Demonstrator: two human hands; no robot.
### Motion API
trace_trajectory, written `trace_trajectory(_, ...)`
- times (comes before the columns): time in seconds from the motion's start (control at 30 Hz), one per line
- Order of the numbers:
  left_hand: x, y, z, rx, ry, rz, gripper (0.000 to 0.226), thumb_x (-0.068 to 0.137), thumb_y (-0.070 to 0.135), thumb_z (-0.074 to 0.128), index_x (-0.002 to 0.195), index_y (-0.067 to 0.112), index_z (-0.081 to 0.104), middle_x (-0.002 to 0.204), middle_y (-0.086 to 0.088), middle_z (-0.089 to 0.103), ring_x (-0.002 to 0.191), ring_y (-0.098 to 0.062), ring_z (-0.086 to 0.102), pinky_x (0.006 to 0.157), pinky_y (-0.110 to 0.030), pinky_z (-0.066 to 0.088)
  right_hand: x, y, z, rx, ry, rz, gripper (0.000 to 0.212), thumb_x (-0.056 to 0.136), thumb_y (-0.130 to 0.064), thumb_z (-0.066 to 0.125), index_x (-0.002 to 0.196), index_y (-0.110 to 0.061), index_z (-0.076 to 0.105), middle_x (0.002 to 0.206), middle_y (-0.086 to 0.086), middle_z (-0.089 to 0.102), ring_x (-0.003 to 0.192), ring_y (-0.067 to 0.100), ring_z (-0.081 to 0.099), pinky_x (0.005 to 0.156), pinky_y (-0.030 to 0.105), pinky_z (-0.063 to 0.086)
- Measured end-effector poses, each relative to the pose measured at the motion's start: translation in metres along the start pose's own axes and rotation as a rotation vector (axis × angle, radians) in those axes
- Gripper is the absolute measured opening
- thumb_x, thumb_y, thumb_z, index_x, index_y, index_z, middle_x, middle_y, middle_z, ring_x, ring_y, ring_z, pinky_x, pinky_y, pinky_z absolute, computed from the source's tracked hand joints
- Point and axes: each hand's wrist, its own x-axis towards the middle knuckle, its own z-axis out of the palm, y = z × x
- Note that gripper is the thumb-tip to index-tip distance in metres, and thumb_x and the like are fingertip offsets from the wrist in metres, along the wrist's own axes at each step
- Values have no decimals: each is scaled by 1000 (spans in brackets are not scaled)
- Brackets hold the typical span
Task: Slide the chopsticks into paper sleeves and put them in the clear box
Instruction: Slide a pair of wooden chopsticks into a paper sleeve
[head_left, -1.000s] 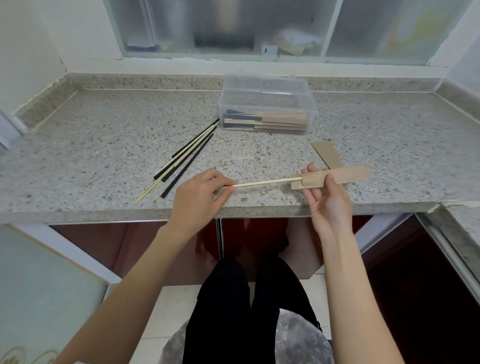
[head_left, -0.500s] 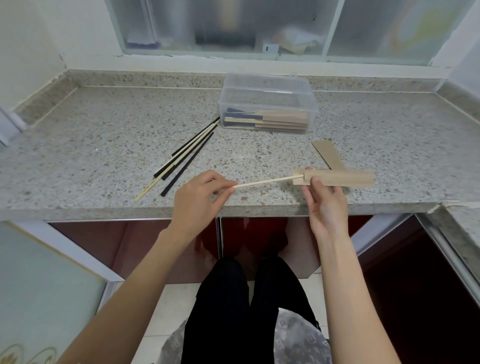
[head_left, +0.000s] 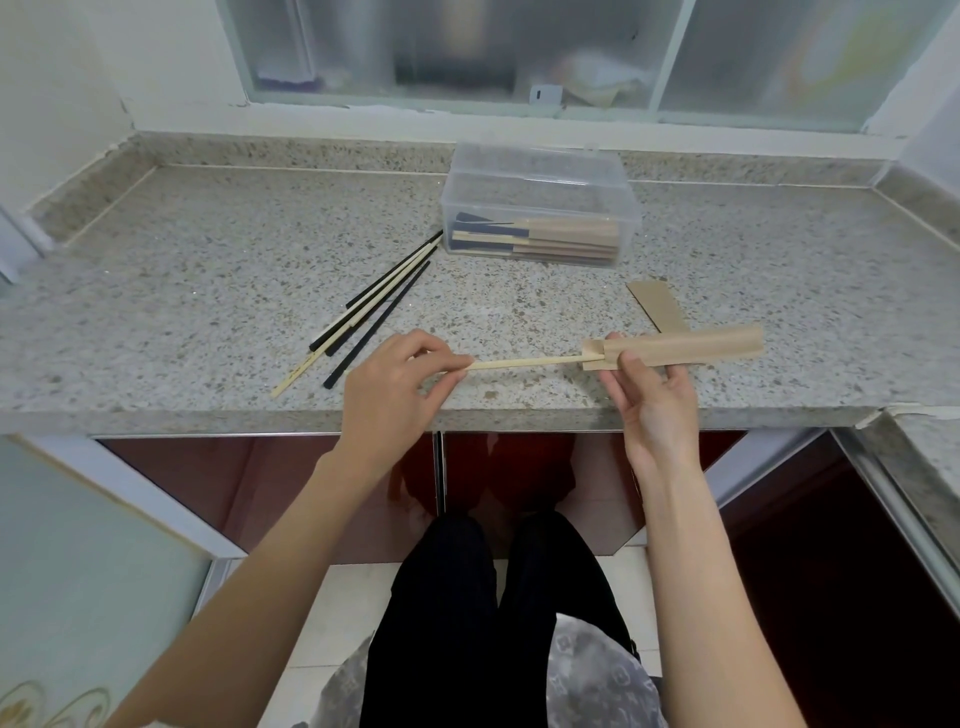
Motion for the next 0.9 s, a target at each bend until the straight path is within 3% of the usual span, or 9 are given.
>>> trace_trajectory(0.07,0,0,0,10,6,-1,15,87,32,63,89,23,75,83,7,64,73,-12,60,52,-31,49,0,0,-1,-16,7,-17,35,93,3,51,127,-3,46,93,6,74,107,23,66,85,30,56)
trace_trajectory(0.2,0,0,0,33,34,10,15,87,31,63,88,23,75,82,7,64,71,-13,60,49,-32,48,-1,-3,-1,-80,-9,-30,30,93,1,52,121,-10,47,91,3,75,107,21,65,88,29,55)
trace_trajectory(0.43,-1,2,0,55,57,42,15,88,30,62,87,23,75,81,6,65,69,-13,60,46,-31,47,-1,0,3,-178,-4,-56,29,93,-1,54,120,-5,47,96,9,73,107,24,66,92,36,53)
trace_trajectory(0.57,-3,0,2,44,69,49,11,87,27,66,88,22,75,81,5,65,70,-13,60,49,-29,48,0,2,4,-237,34,-80,36,94,-2,54,129,0,46,93,7,73,101,20,68,87,32,56)
trace_trajectory(0.73,-4,1,2,26,87,65,9,86,25,68,90,21,75,81,5,65,69,-13,60,51,-28,48,-1,-1,6,-260,39,-59,30,94,0,52,124,-3,48,88,5,70,83,15,70,78,28,58)
trace_trajectory(0.9,-6,2,5,37,126,86,10,88,25,67,89,20,75,81,3,65,68,-15,59,51,-29,48,-3,-1,6,-307,28,-42,31,88,-1,62,118,-2,53,95,14,70,85,19,70,80,30,58)
